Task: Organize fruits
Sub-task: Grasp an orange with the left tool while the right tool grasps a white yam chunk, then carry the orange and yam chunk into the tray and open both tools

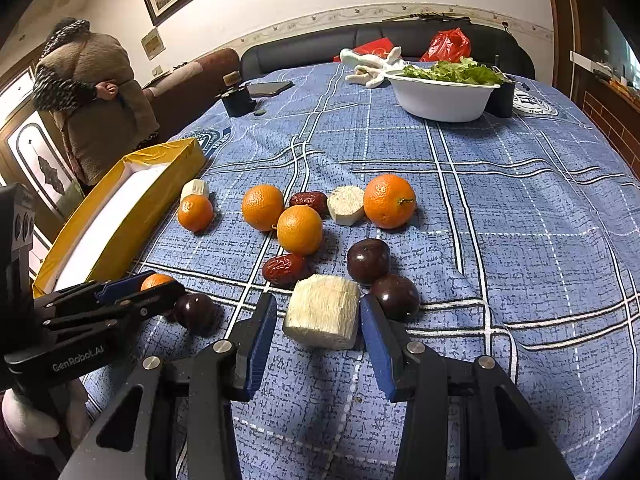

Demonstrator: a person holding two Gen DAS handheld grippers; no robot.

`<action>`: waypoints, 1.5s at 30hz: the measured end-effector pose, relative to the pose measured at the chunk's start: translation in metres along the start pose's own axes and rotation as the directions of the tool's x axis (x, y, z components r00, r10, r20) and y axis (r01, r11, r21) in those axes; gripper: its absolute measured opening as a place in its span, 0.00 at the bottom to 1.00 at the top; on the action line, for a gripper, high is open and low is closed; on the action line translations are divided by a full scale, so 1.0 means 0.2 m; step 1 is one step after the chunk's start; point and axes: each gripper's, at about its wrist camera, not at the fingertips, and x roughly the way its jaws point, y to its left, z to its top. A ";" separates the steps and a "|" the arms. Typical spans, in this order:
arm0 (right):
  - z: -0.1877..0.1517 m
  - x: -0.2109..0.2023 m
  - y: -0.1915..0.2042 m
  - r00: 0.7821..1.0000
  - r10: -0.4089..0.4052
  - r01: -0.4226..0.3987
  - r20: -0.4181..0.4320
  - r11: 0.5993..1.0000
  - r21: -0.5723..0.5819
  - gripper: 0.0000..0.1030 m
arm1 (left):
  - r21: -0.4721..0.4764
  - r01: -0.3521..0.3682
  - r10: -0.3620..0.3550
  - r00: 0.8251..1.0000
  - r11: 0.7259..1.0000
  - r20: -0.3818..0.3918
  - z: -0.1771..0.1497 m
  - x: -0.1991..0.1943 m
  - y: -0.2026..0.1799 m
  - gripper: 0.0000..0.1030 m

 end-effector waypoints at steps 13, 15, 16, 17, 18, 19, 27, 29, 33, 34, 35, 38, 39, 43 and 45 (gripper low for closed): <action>-0.02 -0.01 0.03 0.999 -0.050 0.050 0.021 0.998 -0.040 0.41 | -0.062 0.022 -0.015 0.994 0.998 0.109 -0.03 -0.21 0.03 0.30; -0.02 -0.01 0.04 0.998 -0.051 0.053 0.027 0.998 -0.043 0.41 | -0.081 0.023 -0.012 0.991 0.996 0.136 -0.03 -0.28 0.07 0.30; -0.03 -0.02 0.05 0.998 -0.052 0.054 0.034 0.997 -0.047 0.41 | -0.091 0.021 -0.007 0.989 0.996 0.148 -0.04 -0.31 0.09 0.30; -0.03 -0.04 0.06 0.998 -0.054 0.056 0.044 0.997 -0.051 0.41 | -0.101 0.017 -0.001 0.988 0.995 0.156 -0.04 -0.33 0.12 0.30; -0.03 -0.06 0.07 0.997 -0.058 0.061 0.057 0.997 -0.055 0.41 | -0.113 0.013 0.006 0.986 0.993 0.165 -0.05 -0.36 0.15 0.30; -0.03 -0.08 0.08 0.996 -0.063 0.067 0.068 0.996 -0.056 0.41 | -0.131 0.008 0.015 0.984 0.991 0.175 -0.06 -0.39 0.19 0.30; -0.02 -0.21 0.31 0.997 0.026 -0.019 0.072 0.995 -0.102 0.41 | -0.294 -0.057 0.118 0.974 0.954 0.194 -0.12 -0.51 0.54 0.30; 0.00 -0.23 0.43 0.995 0.073 -0.064 0.063 0.989 -0.135 0.41 | -0.348 -0.076 0.152 0.968 0.934 0.198 -0.14 -0.55 0.66 0.30; 0.05 -0.19 0.70 0.983 0.182 -0.174 0.020 0.963 -0.204 0.42 | -0.426 -0.123 0.223 0.956 0.896 0.193 -0.17 -0.60 0.85 0.30; 0.06 -0.17 0.77 0.979 0.201 -0.197 0.002 0.958 -0.211 0.42 | -0.437 -0.136 0.237 0.954 0.889 0.185 -0.17 -0.60 0.89 0.30; 0.07 -0.13 0.84 0.973 0.228 -0.227 -0.023 0.948 -0.223 0.42 | -0.447 -0.149 0.248 0.953 0.882 0.174 -0.18 -0.60 0.93 0.30; 0.08 -0.04 1.01 0.964 0.257 -0.267 -0.072 0.929 -0.257 0.42 | -0.468 -0.150 0.251 0.955 0.871 0.160 -0.20 -0.59 1.01 0.31; 0.07 -0.01 1.07 0.962 0.259 -0.273 -0.087 0.922 -0.273 0.42 | -0.470 -0.152 0.254 0.954 0.869 0.161 -0.21 -0.59 1.03 0.31; 0.04 0.11 1.23 0.952 0.266 -0.300 -0.150 0.904 -0.306 0.42 | -0.481 -0.146 0.255 0.952 0.865 0.171 -0.23 -0.61 1.07 0.31; 0.02 0.17 1.30 0.950 0.261 -0.305 -0.172 0.895 -0.326 0.42 | -0.492 -0.144 0.260 0.949 0.858 0.178 -0.25 -0.63 1.09 0.31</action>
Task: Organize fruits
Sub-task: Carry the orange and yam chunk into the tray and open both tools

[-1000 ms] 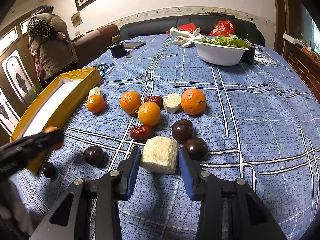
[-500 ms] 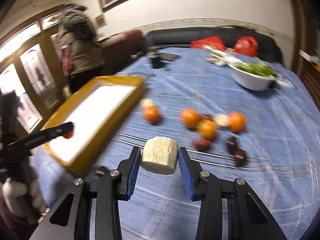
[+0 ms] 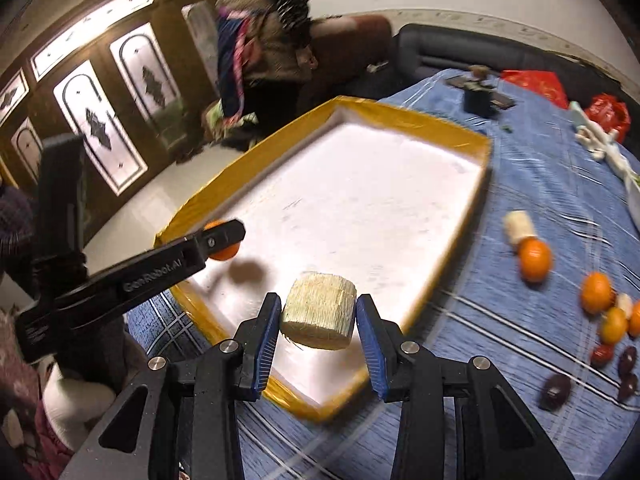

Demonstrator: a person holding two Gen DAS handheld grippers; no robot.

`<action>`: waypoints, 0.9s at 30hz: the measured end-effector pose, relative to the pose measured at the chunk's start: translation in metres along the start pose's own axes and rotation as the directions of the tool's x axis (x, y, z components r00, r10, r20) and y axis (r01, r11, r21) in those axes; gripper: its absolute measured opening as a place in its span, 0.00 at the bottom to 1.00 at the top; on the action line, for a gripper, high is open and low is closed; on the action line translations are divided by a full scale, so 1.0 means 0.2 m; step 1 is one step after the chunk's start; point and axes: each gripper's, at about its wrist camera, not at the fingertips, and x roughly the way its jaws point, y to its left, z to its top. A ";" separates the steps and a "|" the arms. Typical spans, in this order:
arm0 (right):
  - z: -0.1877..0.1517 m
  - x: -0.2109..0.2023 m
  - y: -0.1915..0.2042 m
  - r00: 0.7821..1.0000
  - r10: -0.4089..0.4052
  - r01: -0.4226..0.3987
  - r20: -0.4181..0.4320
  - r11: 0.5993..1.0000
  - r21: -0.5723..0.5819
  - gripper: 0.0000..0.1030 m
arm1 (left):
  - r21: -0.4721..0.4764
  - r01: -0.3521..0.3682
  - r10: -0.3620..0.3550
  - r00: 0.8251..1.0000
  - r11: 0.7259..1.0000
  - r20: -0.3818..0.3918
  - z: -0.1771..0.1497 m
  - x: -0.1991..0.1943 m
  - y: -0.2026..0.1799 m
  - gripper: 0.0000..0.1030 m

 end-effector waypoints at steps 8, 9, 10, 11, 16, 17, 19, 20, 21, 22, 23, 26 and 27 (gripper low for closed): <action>0.01 0.18 0.08 0.999 -0.019 0.018 -0.050 0.999 -0.034 0.42 | -0.052 0.039 -0.036 0.998 0.998 0.045 0.01 -0.11 0.07 0.62; 0.01 0.19 0.08 0.999 -0.023 0.021 -0.045 0.999 -0.033 0.44 | -0.057 0.040 -0.037 0.998 0.998 0.052 0.02 -0.13 0.07 0.62; 0.01 0.18 0.08 0.999 -0.021 0.020 -0.044 0.999 -0.033 0.48 | -0.063 0.039 -0.035 0.997 0.997 0.062 0.02 -0.16 0.08 0.62; 0.01 0.17 0.08 0.999 -0.017 0.016 -0.039 0.999 -0.028 0.50 | -0.066 0.037 -0.032 0.997 0.997 0.072 0.02 -0.18 0.08 0.63; 0.01 0.02 0.03 1.000 0.004 -0.003 0.029 1.000 -0.007 0.53 | -0.050 0.050 -0.045 0.994 0.997 0.097 0.02 -0.28 0.02 0.63; 0.00 -0.03 0.01 0.999 0.003 -0.003 0.048 1.000 0.002 0.55 | -0.040 0.060 -0.056 0.994 0.997 0.098 0.02 -0.29 0.00 0.63; -0.03 -0.15 -0.08 0.996 -0.010 0.008 0.085 0.999 0.032 0.60 | -0.006 0.087 -0.085 0.991 0.996 0.103 0.01 -0.33 -0.07 0.64; -0.05 -0.21 -0.14 0.994 -0.023 0.018 0.103 0.998 0.055 0.61 | 0.026 0.103 -0.105 0.989 0.994 0.104 0.00 -0.35 -0.12 0.67; -0.07 -0.27 -0.21 0.992 -0.043 0.033 0.120 0.996 0.084 0.62 | 0.059 0.119 -0.124 0.987 0.991 0.102 -0.02 -0.36 -0.17 0.68; -0.10 -0.32 -0.27 0.989 -0.063 0.050 0.130 0.993 0.108 0.62 | 0.086 0.131 -0.139 0.985 0.988 0.098 -0.03 -0.36 -0.22 0.70; -0.14 -0.36 -0.34 0.987 -0.090 0.072 0.136 0.988 0.134 0.62 | 0.122 0.146 -0.157 0.984 0.982 0.085 -0.06 -0.35 -0.28 0.70; -0.24 -0.44 -0.56 0.979 -0.163 0.134 0.119 0.966 0.221 0.62 | 0.220 0.201 -0.211 0.977 0.955 0.024 -0.15 -0.31 -0.46 0.70; -0.29 -0.45 -0.63 0.978 -0.179 0.147 0.108 0.956 0.252 0.62 | 0.267 0.222 -0.229 0.973 0.938 -0.004 -0.20 -0.30 -0.53 0.70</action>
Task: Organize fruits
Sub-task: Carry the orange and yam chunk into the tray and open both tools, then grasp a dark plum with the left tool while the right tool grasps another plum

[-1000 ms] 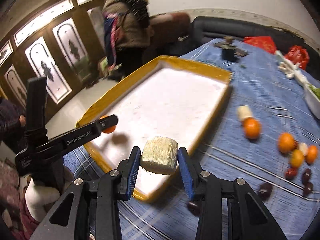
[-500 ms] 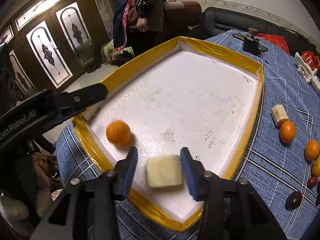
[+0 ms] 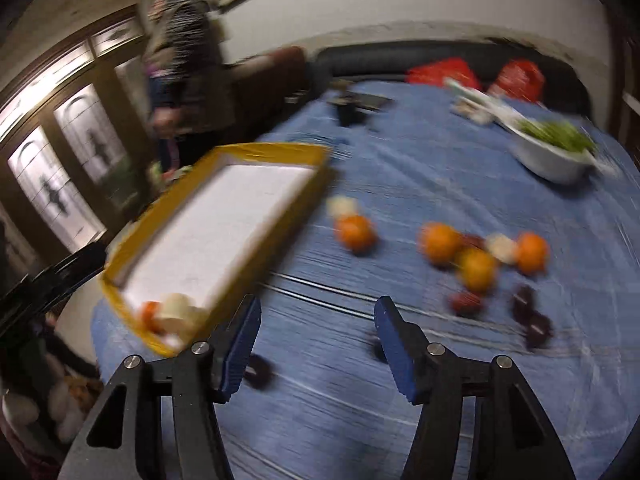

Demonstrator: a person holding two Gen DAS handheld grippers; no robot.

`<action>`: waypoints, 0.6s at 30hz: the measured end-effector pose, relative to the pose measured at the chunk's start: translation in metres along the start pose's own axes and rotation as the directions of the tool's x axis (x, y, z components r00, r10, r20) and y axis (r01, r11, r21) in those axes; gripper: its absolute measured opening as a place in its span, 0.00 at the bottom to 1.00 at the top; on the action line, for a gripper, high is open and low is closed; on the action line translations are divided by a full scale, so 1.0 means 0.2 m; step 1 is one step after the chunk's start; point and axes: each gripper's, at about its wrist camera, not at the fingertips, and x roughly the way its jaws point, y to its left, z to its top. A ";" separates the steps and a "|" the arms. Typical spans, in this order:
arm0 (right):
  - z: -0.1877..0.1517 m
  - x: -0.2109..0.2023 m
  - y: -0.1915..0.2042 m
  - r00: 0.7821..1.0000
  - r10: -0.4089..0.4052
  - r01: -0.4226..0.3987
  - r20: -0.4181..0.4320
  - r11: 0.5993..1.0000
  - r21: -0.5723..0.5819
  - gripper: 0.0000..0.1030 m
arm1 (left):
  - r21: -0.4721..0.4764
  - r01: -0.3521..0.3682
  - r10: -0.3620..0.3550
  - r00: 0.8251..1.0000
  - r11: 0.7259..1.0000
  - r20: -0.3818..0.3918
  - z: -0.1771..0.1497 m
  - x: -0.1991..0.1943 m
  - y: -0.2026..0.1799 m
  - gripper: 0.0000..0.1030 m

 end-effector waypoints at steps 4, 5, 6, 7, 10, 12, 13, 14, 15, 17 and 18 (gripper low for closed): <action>-0.05 0.04 -0.15 0.999 -0.020 0.022 -0.039 0.999 0.049 0.62 | 0.182 0.076 -0.060 0.994 0.980 -0.093 -0.12 0.11 -0.26 0.60; -0.06 0.05 -0.16 0.999 -0.020 0.022 -0.048 0.999 0.047 0.62 | 0.208 0.085 -0.062 0.992 0.975 -0.114 -0.15 0.13 -0.31 0.50; -0.06 0.07 -0.17 0.998 -0.019 0.021 -0.062 0.999 0.037 0.61 | 0.230 0.097 -0.064 0.988 0.968 -0.144 -0.18 0.16 -0.34 0.47; -0.06 0.10 -0.17 0.997 -0.018 0.020 -0.071 0.999 0.028 0.59 | 0.242 0.104 -0.065 0.984 0.965 -0.165 -0.20 0.19 -0.36 0.45; -0.04 0.17 -0.16 0.995 -0.023 0.023 -0.094 1.000 0.001 0.53 | 0.267 0.109 -0.058 0.980 0.958 -0.191 -0.24 0.23 -0.39 0.45; -0.05 0.21 -0.16 0.995 -0.025 0.025 -0.099 1.000 -0.007 0.49 | 0.285 0.105 -0.047 0.978 0.953 -0.203 -0.25 0.26 -0.40 0.45; -0.05 0.23 -0.16 0.994 -0.023 0.022 -0.104 1.000 -0.011 0.47 | 0.294 0.100 -0.039 0.977 0.951 -0.208 -0.26 0.27 -0.40 0.45; -0.05 0.24 -0.16 0.994 -0.020 0.019 -0.107 1.000 -0.014 0.46 | 0.303 0.099 -0.033 0.976 0.948 -0.214 -0.26 0.28 -0.41 0.45; -0.05 0.26 -0.18 0.994 -0.018 0.017 -0.108 1.000 -0.016 0.43 | 0.312 0.099 -0.030 0.975 0.945 -0.220 -0.26 0.30 -0.42 0.45; -0.06 0.26 -0.18 0.995 -0.016 0.013 -0.099 0.999 -0.031 0.35 | 0.328 0.100 -0.023 0.973 0.939 -0.232 -0.28 0.32 -0.43 0.45; -0.06 0.26 -0.18 0.995 0.000 -0.003 -0.102 1.000 -0.026 0.31 | 0.332 0.098 -0.016 0.971 0.938 -0.240 -0.28 0.34 -0.43 0.45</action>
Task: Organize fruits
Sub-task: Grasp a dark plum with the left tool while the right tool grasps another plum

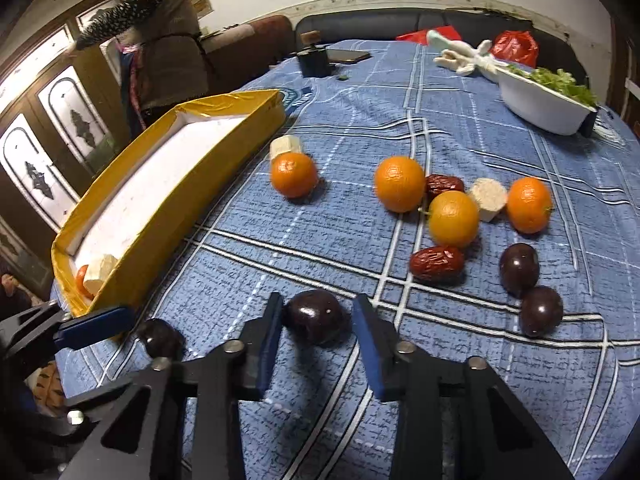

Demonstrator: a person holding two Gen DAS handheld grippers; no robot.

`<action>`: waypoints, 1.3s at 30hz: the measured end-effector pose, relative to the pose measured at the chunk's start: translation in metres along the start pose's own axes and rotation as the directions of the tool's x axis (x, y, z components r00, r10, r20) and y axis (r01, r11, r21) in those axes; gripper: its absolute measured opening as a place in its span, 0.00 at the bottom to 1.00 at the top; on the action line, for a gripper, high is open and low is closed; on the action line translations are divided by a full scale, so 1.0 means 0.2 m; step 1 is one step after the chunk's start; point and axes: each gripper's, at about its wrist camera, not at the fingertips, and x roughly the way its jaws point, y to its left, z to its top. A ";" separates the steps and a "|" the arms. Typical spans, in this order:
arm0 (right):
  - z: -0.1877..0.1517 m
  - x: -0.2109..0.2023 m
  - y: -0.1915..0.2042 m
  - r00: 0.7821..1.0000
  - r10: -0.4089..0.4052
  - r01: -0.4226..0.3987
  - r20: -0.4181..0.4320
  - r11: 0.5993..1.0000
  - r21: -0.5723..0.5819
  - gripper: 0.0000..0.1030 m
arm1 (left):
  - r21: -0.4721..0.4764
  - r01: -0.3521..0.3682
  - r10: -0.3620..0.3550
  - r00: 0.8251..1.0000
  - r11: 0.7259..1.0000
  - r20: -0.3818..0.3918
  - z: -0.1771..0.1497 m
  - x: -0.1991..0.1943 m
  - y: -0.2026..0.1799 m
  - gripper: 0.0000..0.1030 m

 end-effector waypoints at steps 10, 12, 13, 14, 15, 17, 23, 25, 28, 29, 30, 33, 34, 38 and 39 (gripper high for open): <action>-0.02 -0.03 -0.04 1.000 0.010 -0.010 0.013 1.000 0.025 0.31 | 0.013 -0.075 0.075 0.997 0.997 -0.024 0.02 0.08 0.07 0.49; -0.02 -0.03 -0.04 1.000 0.012 -0.012 0.013 0.999 0.030 0.31 | 0.043 -0.082 0.083 0.996 0.996 -0.026 0.01 0.09 0.05 0.49; -0.02 -0.02 -0.04 1.000 0.012 -0.013 0.013 0.999 0.032 0.31 | 0.055 -0.084 0.085 0.996 0.995 -0.028 0.01 0.10 0.03 0.45; -0.03 -0.03 -0.04 1.000 0.013 -0.014 0.013 0.999 0.033 0.31 | 0.071 -0.101 0.103 0.994 0.992 -0.031 0.01 0.11 0.01 0.42; -0.03 -0.03 -0.04 1.000 0.015 -0.015 0.013 0.999 0.035 0.31 | 0.074 -0.112 0.114 0.993 0.991 -0.033 0.01 0.11 0.01 0.41; -0.03 -0.03 -0.04 1.000 0.017 -0.018 0.014 0.999 0.040 0.31 | 0.074 -0.130 0.134 0.990 0.989 -0.040 0.01 0.12 0.02 0.36; -0.03 -0.03 -0.04 1.000 0.013 -0.014 0.019 0.999 0.041 0.31 | 0.096 -0.182 0.186 0.982 0.979 -0.034 0.00 0.12 0.01 0.23; -0.04 -0.04 -0.04 1.000 0.011 -0.012 0.023 0.999 0.041 0.31 | 0.061 -0.160 0.162 0.987 0.985 -0.024 0.01 0.10 0.04 0.23; -0.04 -0.04 -0.04 0.999 -0.006 0.005 0.034 0.999 0.041 0.31 | -0.011 -0.128 0.128 0.992 0.992 0.008 0.01 0.05 0.10 0.23; -0.04 -0.05 -0.04 0.999 -0.008 0.007 0.039 0.999 0.042 0.31 | -0.038 -0.113 0.113 0.993 0.993 0.023 0.01 0.03 0.12 0.23; -0.04 -0.05 -0.04 0.999 -0.005 0.003 0.046 0.999 0.044 0.31 | -0.062 -0.097 0.100 0.994 0.993 0.037 0.02 0.00 0.15 0.23; -0.04 -0.07 -0.04 0.998 -0.013 0.010 0.066 0.999 0.046 0.31 | -0.132 -0.051 0.062 0.994 0.990 0.085 0.03 -0.08 0.22 0.23; -0.04 -0.08 -0.04 0.997 -0.017 0.014 0.072 0.999 0.047 0.31 | -0.154 -0.042 0.058 0.993 0.987 0.099 0.03 -0.12 0.25 0.23; -0.02 -0.11 -0.02 0.995 -0.020 0.016 0.096 0.999 0.043 0.31 | -0.255 -0.047 0.087 0.985 0.966 0.148 0.04 -0.25 0.43 0.23; -0.02 -0.13 -0.01 0.995 -0.019 0.015 0.103 0.999 0.038 0.31 | -0.277 -0.054 0.099 0.983 0.959 0.153 0.04 -0.27 0.48 0.23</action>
